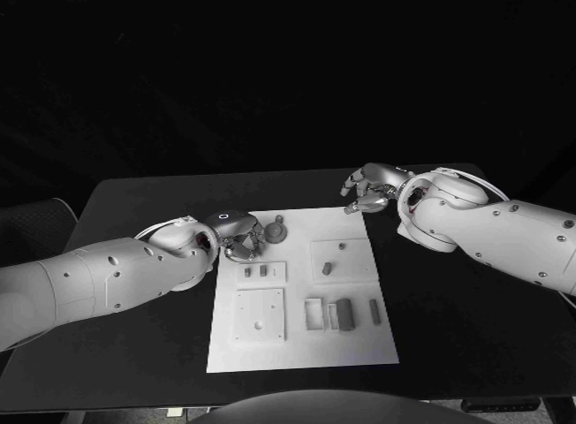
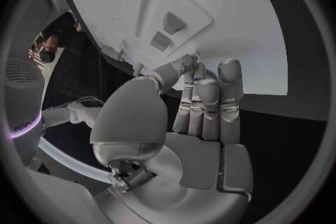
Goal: Assemble the parts on the task board
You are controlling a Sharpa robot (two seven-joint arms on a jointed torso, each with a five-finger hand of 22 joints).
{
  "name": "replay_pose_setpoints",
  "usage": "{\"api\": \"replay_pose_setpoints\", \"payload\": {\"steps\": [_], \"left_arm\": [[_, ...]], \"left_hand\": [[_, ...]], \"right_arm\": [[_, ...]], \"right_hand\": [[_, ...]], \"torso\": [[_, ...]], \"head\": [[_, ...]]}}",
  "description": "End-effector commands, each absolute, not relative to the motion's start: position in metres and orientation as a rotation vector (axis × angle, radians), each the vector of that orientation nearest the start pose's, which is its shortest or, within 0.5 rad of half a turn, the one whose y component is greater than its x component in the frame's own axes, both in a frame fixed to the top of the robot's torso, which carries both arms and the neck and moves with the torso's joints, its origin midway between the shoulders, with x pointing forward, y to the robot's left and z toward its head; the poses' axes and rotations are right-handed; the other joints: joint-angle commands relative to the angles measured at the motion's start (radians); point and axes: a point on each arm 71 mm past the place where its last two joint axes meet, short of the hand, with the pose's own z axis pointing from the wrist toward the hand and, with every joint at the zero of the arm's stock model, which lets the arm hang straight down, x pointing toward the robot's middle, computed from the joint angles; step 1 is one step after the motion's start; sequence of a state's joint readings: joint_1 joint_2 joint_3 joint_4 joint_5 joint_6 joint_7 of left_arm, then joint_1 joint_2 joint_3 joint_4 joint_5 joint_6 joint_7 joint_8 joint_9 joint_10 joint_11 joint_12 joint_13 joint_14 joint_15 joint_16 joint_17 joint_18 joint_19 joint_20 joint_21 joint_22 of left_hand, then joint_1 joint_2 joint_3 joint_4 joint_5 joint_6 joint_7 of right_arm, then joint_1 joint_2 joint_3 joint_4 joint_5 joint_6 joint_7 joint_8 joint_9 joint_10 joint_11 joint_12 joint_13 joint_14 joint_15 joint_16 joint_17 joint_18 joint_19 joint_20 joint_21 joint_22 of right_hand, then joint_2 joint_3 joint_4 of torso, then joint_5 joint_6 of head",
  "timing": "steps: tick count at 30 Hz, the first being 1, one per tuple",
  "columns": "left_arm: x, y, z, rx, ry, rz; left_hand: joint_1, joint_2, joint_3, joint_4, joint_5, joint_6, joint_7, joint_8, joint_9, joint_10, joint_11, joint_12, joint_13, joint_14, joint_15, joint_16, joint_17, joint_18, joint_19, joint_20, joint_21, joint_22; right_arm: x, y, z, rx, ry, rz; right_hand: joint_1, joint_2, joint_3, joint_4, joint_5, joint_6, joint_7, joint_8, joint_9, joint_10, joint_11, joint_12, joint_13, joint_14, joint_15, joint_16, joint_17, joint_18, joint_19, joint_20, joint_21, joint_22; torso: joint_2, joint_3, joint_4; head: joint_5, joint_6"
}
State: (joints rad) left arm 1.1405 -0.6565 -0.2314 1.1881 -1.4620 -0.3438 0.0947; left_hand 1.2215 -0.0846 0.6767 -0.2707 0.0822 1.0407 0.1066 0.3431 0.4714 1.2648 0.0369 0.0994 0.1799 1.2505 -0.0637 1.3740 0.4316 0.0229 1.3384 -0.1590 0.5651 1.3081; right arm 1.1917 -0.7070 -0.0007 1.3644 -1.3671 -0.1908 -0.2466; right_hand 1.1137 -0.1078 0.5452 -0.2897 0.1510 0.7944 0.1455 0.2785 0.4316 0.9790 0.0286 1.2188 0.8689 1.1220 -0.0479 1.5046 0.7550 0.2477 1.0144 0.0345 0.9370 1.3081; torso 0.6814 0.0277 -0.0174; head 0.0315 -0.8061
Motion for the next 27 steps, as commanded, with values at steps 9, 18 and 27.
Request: {"api": "replay_pose_setpoints", "payload": {"steps": [9, 18, 27], "left_arm": [[0.4885, 0.199, -0.3003, 0.349, 1.842, -0.617], [0.4876, 0.1977, -0.2993, 0.346, 1.83, -0.629], [0.488, 0.1952, -0.2996, 0.347, 1.83, -0.633]], "left_hand": [[-0.002, 0.01, 0.005, -0.003, 0.005, 0.005, 0.002, 0.004, 0.002, 0.05, 0.007, 0.006, 0.028, -0.002, -0.006, -0.007, -0.002, 0.109, 0.001, -0.005, -0.005, 0.015], [-0.002, 0.01, 0.004, -0.003, 0.005, 0.004, 0.002, 0.004, 0.002, 0.05, 0.007, 0.006, 0.029, -0.002, -0.006, -0.007, -0.002, 0.109, 0.001, -0.005, -0.006, 0.015], [-0.004, 0.01, 0.004, -0.003, 0.005, 0.002, 0.003, 0.002, 0.002, 0.049, 0.007, 0.004, 0.029, -0.004, -0.006, -0.008, -0.002, 0.108, -0.001, -0.005, -0.008, 0.015]], "right_arm": [[0.5182, -0.184, -0.1973, -0.008, 1.833, 0.548], [0.5183, -0.1846, -0.1974, -0.007, 1.833, 0.547], [0.5183, -0.1845, -0.1973, -0.007, 1.833, 0.547]], "right_hand": [[-0.002, 0.0, 0.0, 0.0, 0.001, 0.033, 0.027, -0.005, -0.001, -0.048, 0.032, 0.005, -0.002, -0.001, 0.001, 0.002, -0.002, 0.014, -0.002, -0.003, -0.006, 0.017], [-0.003, 0.0, -0.001, 0.0, 0.001, 0.032, 0.027, -0.005, -0.001, -0.049, 0.032, 0.005, -0.002, -0.001, 0.002, 0.002, -0.002, 0.014, -0.002, -0.003, -0.006, 0.017], [-0.003, 0.0, -0.001, 0.0, 0.001, 0.032, 0.027, -0.005, -0.001, -0.049, 0.032, 0.005, -0.002, -0.001, 0.002, 0.002, -0.002, 0.014, -0.002, -0.003, -0.006, 0.017]], "torso": [[0.0, -0.0001, 0.0003], [0.0, -0.0003, -0.0002], [0.001, 0.0003, -0.0005]], "head": [[-0.001, -0.001], [-0.002, -0.001], [-0.002, -0.001]]}}
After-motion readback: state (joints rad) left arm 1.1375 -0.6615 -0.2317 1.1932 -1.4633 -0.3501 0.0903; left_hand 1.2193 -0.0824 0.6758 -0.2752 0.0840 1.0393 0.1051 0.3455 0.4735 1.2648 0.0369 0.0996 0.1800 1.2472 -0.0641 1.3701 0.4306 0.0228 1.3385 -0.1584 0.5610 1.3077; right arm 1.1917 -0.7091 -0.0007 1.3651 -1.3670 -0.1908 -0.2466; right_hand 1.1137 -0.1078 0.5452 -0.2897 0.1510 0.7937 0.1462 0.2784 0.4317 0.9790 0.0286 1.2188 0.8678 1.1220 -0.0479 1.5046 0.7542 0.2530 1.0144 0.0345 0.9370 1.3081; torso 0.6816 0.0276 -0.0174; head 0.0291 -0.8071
